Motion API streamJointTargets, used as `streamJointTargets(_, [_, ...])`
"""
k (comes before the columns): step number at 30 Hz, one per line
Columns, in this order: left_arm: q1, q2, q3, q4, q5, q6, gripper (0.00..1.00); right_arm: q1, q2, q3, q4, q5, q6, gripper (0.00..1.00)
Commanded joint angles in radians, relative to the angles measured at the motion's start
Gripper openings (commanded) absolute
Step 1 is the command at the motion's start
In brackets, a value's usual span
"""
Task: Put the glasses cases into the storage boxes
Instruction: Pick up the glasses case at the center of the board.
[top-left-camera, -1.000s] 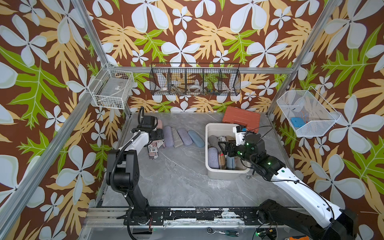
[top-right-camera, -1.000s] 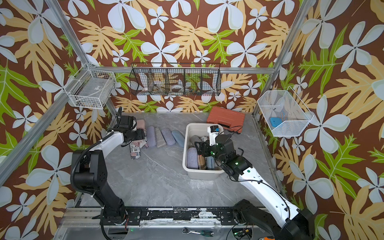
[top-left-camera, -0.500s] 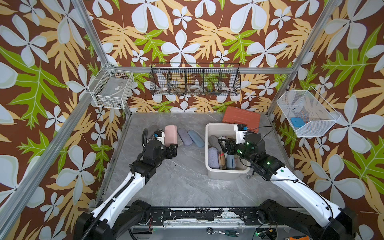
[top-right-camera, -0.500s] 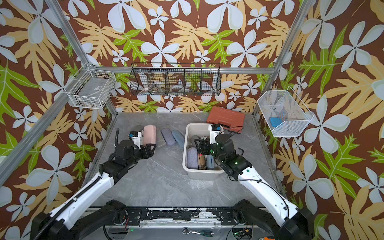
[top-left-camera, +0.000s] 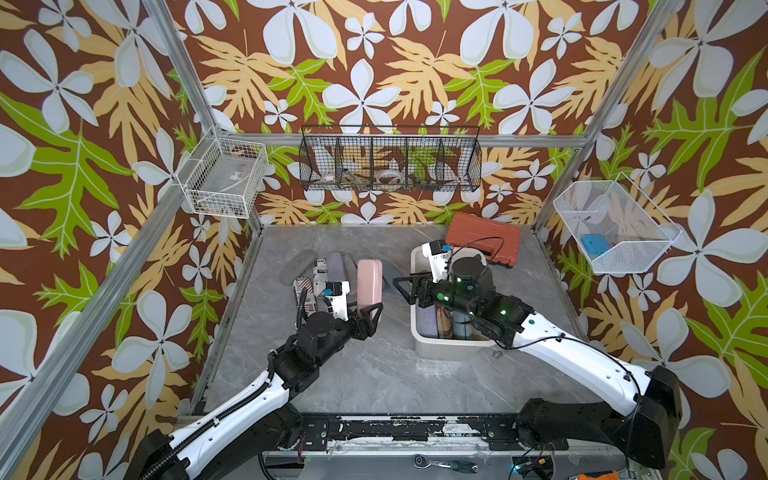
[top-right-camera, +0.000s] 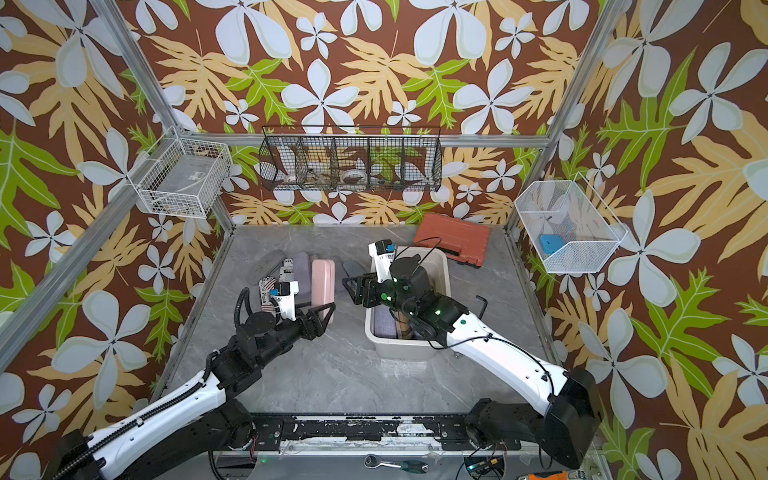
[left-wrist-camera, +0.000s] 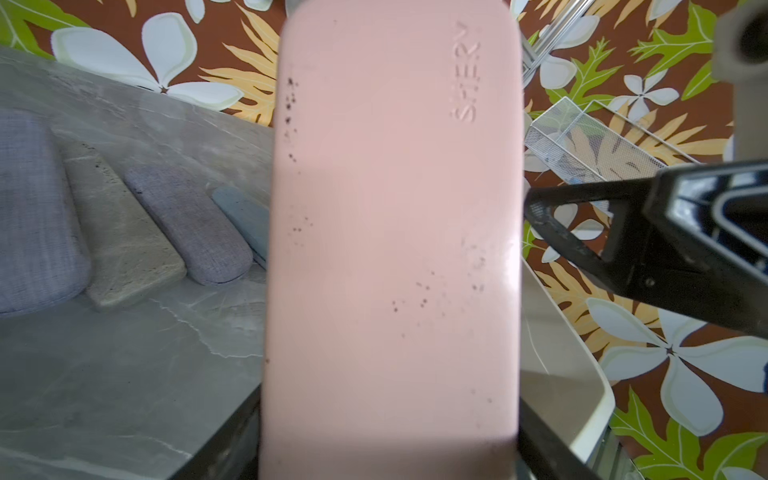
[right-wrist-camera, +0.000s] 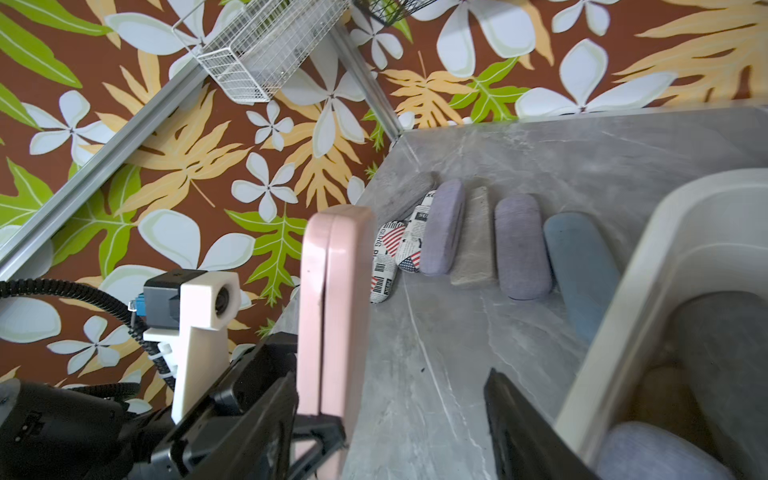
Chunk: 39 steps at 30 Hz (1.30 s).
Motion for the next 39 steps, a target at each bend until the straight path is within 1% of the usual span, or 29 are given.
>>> streamJointTargets(1, [-0.007,-0.005,-0.002,0.094,-0.011,-0.015,0.58,0.023,0.069,0.067,0.017,0.010,-0.009,0.70])
streamJointTargets(3, [-0.008,-0.007,-0.008,0.096,-0.010,-0.011,0.58,0.035,0.116,0.102,0.019,0.009,-0.017,0.68])
streamJointTargets(6, [-0.008,0.002,-0.018,0.102,-0.005,-0.020,0.58,0.050,0.186,0.156,-0.011,0.013,-0.020,0.62])
streamJointTargets(10, [-0.008,0.010,-0.033,0.120,0.002,-0.029,0.58,0.064,0.238,0.188,-0.019,0.003,-0.018,0.57])
streamJointTargets(15, [-0.008,0.007,-0.040,0.131,-0.018,-0.027,0.62,0.073,0.265,0.202,-0.029,0.010,-0.003,0.34])
streamJointTargets(18, [-0.008,0.010,-0.043,0.138,-0.026,-0.025,0.70,0.084,0.269,0.217,-0.042,0.023,-0.018,0.29])
streamJointTargets(20, [-0.008,0.009,-0.046,0.141,-0.039,-0.024,0.77,0.088,0.267,0.217,-0.038,0.034,-0.018,0.28])
streamJointTargets(24, [-0.007,-0.024,-0.068,0.161,-0.070,-0.046,1.00,0.087,0.279,0.237,-0.043,0.034,-0.022,0.27])
streamJointTargets(28, [-0.007,-0.086,-0.094,0.152,-0.101,-0.042,1.00,0.087,0.278,0.250,-0.031,0.058,-0.030,0.26])
streamJointTargets(34, [-0.007,-0.226,-0.089,0.004,-0.184,-0.039,1.00,0.075,0.258,0.323,-0.108,0.111,-0.090,0.26])
streamJointTargets(36, [-0.007,-0.279,-0.103,-0.033,-0.225,-0.046,1.00,0.052,0.227,0.336,-0.146,0.126,-0.109,0.26])
streamJointTargets(39, [-0.007,-0.341,-0.140,-0.057,-0.256,-0.069,1.00,-0.005,0.168,0.338,-0.209,0.133,-0.127,0.26])
